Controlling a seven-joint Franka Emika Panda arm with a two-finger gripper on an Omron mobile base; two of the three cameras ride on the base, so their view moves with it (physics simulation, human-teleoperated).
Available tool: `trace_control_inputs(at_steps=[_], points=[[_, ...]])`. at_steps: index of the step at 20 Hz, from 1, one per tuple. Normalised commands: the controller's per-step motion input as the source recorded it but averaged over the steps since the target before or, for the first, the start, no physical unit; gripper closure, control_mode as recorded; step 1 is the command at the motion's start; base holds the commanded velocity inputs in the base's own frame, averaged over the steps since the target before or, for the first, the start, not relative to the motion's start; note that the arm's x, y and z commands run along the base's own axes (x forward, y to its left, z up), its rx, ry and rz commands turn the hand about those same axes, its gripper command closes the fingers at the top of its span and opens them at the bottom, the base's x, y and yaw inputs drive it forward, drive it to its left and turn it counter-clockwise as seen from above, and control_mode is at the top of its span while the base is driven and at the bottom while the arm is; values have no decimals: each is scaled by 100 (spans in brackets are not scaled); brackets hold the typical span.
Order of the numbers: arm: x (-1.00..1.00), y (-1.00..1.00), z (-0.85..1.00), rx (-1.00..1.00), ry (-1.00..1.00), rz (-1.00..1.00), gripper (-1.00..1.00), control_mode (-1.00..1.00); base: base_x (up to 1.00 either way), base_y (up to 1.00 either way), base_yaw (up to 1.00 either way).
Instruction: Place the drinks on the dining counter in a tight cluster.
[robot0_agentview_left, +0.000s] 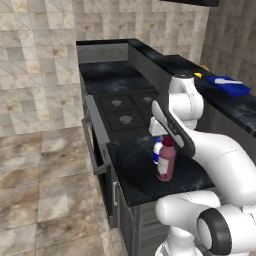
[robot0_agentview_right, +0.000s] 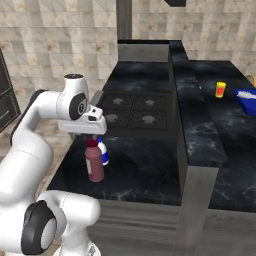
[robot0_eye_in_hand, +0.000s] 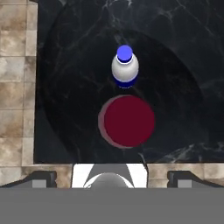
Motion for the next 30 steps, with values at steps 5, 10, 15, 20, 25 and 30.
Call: trace_control_inputs(at_steps=[5,10,15,20,25,30], points=[[46,-1,-23,0,0,0,-100,-100,0,0,0],[37,-31,0,0,0,0,-100,-100,0,0,0],[2,-17,0,2,0,1,-100,-100,0,0,0],[-1,5,-8,0,0,0,-100,-100,0,0,0],[-3,18,-18,0,0,0,-100,-100,0,0,0],[-2,7,-9,0,0,0,-100,-100,0,0,0]])
